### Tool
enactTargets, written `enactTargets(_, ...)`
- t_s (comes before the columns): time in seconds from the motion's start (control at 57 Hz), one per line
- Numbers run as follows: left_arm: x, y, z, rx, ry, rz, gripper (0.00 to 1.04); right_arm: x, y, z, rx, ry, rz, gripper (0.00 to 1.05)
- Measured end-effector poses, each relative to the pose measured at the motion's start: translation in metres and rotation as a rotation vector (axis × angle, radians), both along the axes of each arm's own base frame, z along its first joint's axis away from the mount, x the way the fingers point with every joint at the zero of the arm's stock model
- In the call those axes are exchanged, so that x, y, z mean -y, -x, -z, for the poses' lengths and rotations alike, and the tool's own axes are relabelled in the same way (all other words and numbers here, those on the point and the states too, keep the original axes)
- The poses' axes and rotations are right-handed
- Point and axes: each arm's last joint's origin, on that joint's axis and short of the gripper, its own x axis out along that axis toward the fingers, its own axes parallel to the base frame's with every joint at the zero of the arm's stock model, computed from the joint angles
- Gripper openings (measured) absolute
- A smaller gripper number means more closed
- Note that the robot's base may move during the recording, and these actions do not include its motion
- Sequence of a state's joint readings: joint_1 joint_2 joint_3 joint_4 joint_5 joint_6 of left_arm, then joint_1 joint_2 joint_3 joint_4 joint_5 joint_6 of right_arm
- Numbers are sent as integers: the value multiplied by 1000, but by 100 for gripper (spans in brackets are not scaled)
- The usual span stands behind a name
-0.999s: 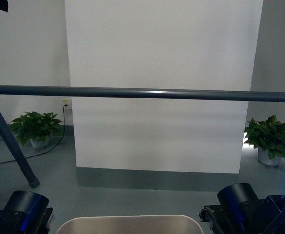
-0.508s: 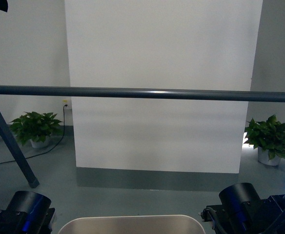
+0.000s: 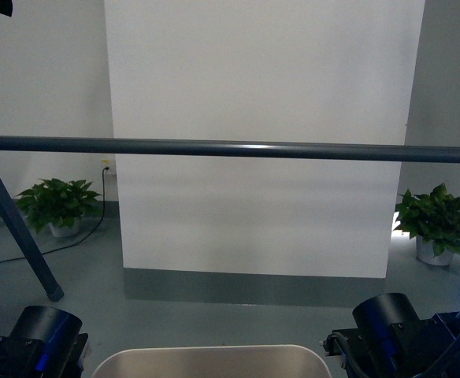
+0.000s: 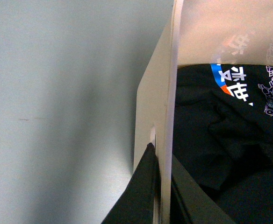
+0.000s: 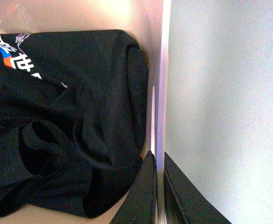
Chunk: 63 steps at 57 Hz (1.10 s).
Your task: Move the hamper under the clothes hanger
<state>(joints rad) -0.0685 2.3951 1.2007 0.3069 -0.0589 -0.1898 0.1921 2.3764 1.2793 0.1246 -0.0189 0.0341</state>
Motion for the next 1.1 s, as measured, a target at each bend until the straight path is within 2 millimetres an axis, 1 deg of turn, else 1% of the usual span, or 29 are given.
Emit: enactTargets(1.104, 0, 0, 0, 0, 0, 0, 4, 0, 0, 0, 0, 0, -1, 3)
